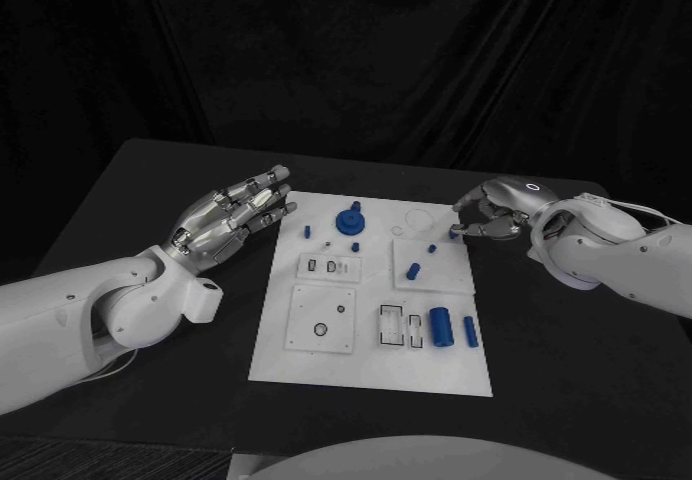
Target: Assemble the parts on the task board
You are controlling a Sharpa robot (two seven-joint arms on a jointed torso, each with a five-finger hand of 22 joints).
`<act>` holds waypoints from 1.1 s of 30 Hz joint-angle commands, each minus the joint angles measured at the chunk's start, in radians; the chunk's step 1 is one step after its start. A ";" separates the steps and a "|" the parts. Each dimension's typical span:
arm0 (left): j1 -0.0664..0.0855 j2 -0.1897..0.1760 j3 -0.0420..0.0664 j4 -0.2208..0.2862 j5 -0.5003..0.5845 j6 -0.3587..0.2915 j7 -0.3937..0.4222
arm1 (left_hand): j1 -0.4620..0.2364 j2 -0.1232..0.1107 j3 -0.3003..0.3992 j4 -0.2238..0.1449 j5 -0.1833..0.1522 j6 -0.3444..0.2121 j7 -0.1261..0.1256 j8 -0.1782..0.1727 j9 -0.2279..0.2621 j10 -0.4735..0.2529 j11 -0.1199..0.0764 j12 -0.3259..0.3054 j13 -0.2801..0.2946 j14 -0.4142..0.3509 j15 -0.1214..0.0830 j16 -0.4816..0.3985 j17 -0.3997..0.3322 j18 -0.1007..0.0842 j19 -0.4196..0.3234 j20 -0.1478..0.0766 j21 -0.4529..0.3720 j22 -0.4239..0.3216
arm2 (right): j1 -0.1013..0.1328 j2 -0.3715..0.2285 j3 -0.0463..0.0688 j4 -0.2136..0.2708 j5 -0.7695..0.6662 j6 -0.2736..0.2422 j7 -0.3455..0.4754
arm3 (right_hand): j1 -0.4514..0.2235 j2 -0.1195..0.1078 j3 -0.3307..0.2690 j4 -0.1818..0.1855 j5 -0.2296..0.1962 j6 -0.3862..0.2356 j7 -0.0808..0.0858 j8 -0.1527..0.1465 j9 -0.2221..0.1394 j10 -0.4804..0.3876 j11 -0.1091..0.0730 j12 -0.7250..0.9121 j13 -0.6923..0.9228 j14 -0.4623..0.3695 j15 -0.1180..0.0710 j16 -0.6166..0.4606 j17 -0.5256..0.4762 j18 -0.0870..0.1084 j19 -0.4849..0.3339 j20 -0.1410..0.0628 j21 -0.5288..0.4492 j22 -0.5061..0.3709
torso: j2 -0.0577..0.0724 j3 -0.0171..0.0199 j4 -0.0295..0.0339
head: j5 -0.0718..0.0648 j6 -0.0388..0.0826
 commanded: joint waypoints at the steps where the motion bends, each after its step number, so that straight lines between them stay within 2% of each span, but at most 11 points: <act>1: -0.002 0.001 0.001 0.001 0.000 0.012 0.029 | 0.012 0.004 0.028 -0.004 0.014 -0.006 0.004 0.011 0.016 -0.003 0.011 -0.014 -0.011 0.003 0.016 0.020 0.004 -0.021 0.013 0.005 0.010 0.005 | -0.005 0.004 0.000 -0.007 0.001 0.026 -0.021 | 0.021 -0.014 0.007 0.007 0.019 -0.010 -0.002 -0.009 0.016 0.097 0.012 0.017 0.271 0.104 0.003 0.020 0.268 -0.012 -0.007 -0.001 -0.015 0.186 | 0.001 -0.0002 0.0004 | -0.001 -0.003; 3: -0.002 0.001 0.001 0.000 0.000 0.012 0.029 | 0.012 0.004 0.028 -0.004 0.014 -0.006 0.004 0.011 0.016 -0.003 0.011 -0.014 -0.011 0.003 0.016 0.020 0.004 -0.021 0.013 0.005 0.010 0.005 | -0.007 0.007 0.000 -0.011 0.001 0.031 -0.021 | 0.029 -0.014 0.009 0.007 0.035 -0.011 -0.002 -0.008 0.018 0.097 0.012 0.017 0.271 0.104 0.003 0.020 0.268 -0.012 -0.008 -0.001 -0.017 0.186 | 0.001 -0.0004 0.0004 | -0.001 -0.003; 11: -0.003 0.000 0.001 0.001 0.000 0.013 0.028 | 0.012 0.003 0.029 -0.005 0.014 -0.007 0.005 0.011 0.016 -0.003 0.011 -0.014 -0.011 0.003 0.016 0.020 0.004 -0.022 0.013 0.005 0.010 0.005 | -0.017 0.021 0.000 -0.029 0.001 0.051 -0.022 | 0.037 -0.013 0.011 0.005 0.045 -0.011 -0.002 -0.008 0.019 0.097 0.012 0.017 0.271 0.104 0.003 0.020 0.268 -0.012 -0.007 -0.001 -0.017 0.186 | 0.001 -0.0017 0.0008 | 0.001 -0.006; 17: -0.003 0.000 0.001 0.000 0.000 0.014 0.027 | 0.012 0.003 0.029 -0.005 0.014 -0.007 0.005 0.011 0.016 -0.003 0.011 -0.014 -0.011 0.003 0.016 0.020 0.004 -0.022 0.013 0.005 0.010 0.005 | -0.023 0.026 0.000 -0.039 0.001 0.057 -0.022 | 0.046 -0.011 0.014 0.003 0.062 -0.009 -0.001 -0.006 0.022 0.097 0.012 0.017 0.271 0.104 0.003 0.020 0.268 -0.012 -0.008 -0.001 -0.020 0.186 | 0.001 -0.0009 0.0012 | 0.001 -0.009; 28: -0.004 0.000 0.001 0.001 0.000 0.017 0.022 | 0.012 0.003 0.031 -0.006 0.014 -0.007 0.005 0.011 0.016 -0.003 0.011 -0.014 -0.011 0.003 0.016 0.020 0.003 -0.022 0.014 0.005 0.011 0.006 | -0.026 0.036 0.000 -0.055 0.001 0.062 -0.024 | 0.070 -0.002 0.022 -0.004 0.148 0.015 0.001 0.005 0.040 0.097 0.014 0.017 0.271 0.104 0.004 0.020 0.268 -0.012 -0.006 -0.001 -0.025 0.188 | 0.001 -0.0012 0.0010 | 0.006 -0.014; 33: -0.004 -0.001 0.001 0.003 0.000 0.019 0.020 | 0.013 0.003 0.032 -0.006 0.014 -0.005 0.005 0.011 0.017 -0.003 0.011 -0.014 -0.011 0.003 0.016 0.020 0.004 -0.022 0.014 0.005 0.010 0.006 | -0.026 0.042 0.000 -0.061 0.001 0.065 -0.026 | 0.077 0.000 0.026 -0.009 0.163 0.021 0.002 0.008 0.045 0.097 0.014 0.017 0.271 0.104 0.004 0.020 0.268 -0.011 -0.007 -0.001 -0.027 0.188 | 0.001 -0.0010 0.0008 | 0.009 -0.016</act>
